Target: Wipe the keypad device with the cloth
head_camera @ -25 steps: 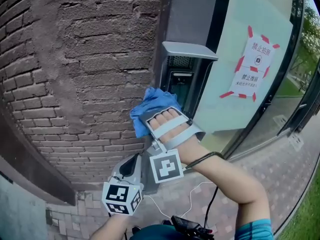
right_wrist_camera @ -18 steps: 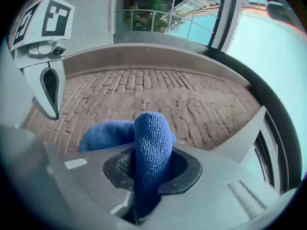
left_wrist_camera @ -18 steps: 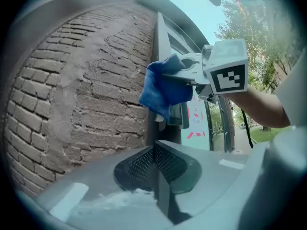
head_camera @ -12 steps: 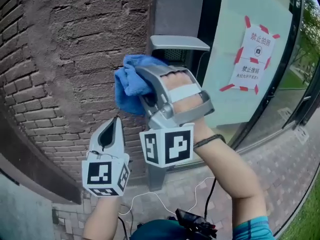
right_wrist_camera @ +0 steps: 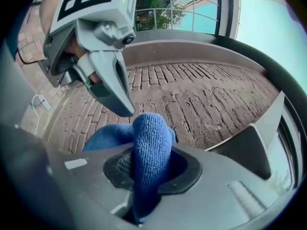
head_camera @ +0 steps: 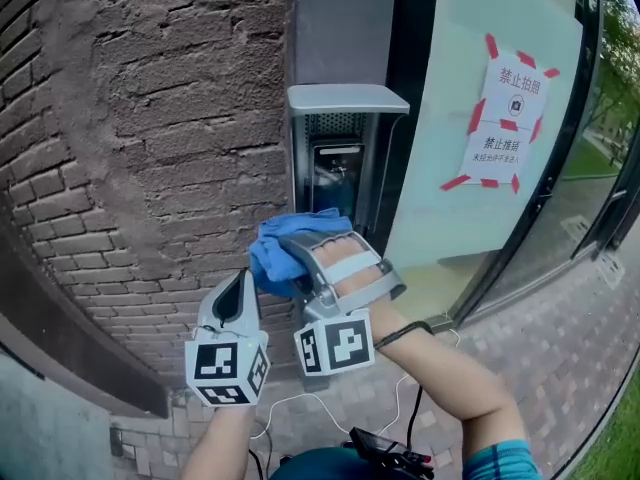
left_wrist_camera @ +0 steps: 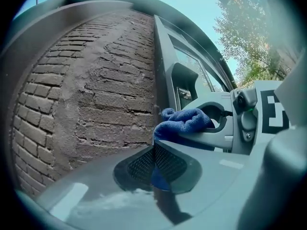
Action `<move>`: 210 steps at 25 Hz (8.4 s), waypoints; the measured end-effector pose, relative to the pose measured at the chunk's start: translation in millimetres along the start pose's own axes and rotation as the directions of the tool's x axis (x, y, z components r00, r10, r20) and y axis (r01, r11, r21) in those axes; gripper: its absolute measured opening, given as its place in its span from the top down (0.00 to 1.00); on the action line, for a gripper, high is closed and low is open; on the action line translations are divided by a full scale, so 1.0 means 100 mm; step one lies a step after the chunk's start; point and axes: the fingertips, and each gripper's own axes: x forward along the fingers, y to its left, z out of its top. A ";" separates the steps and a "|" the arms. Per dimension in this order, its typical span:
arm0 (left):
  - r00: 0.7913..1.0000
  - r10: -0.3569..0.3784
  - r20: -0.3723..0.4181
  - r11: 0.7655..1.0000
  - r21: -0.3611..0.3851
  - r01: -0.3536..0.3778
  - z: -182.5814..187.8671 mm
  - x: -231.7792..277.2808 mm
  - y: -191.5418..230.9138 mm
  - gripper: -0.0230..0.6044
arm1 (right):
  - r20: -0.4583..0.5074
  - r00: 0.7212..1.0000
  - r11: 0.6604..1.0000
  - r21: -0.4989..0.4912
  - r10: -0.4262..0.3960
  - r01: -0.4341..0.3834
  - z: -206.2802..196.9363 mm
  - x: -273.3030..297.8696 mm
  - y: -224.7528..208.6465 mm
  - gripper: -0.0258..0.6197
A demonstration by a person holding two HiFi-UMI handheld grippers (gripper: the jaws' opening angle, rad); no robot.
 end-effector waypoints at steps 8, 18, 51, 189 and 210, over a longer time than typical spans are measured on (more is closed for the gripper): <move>0.999 -0.034 -0.001 0.999 0.007 0.034 -0.03 0.06 -0.15 0.98 | 0.084 0.956 0.778 0.603 -0.282 0.176 -0.14 -0.38 -1.31 0.86; 0.999 -0.048 0.015 0.999 0.015 0.048 0.01 0.02 -0.19 0.98 | 0.024 0.958 0.734 0.649 -0.285 0.202 -0.31 -0.10 -1.55 0.86; 0.997 -0.073 -0.039 0.997 -0.008 0.072 -0.25 -0.02 -0.33 0.98 | -0.019 0.986 0.784 0.605 -0.165 0.143 -0.74 -0.14 -0.74 0.86; 0.996 -0.048 -0.072 0.999 -0.026 0.046 -0.48 -0.21 -0.18 0.98 | 0.037 0.996 0.729 0.683 -0.076 0.031 -0.55 -0.06 -0.46 0.86; 0.965 -0.177 -0.196 0.982 -0.100 0.160 -1.41 -0.56 -0.49 0.98 | -0.060 0.993 0.337 0.941 0.097 0.024 -1.03 -1.12 1.18 0.85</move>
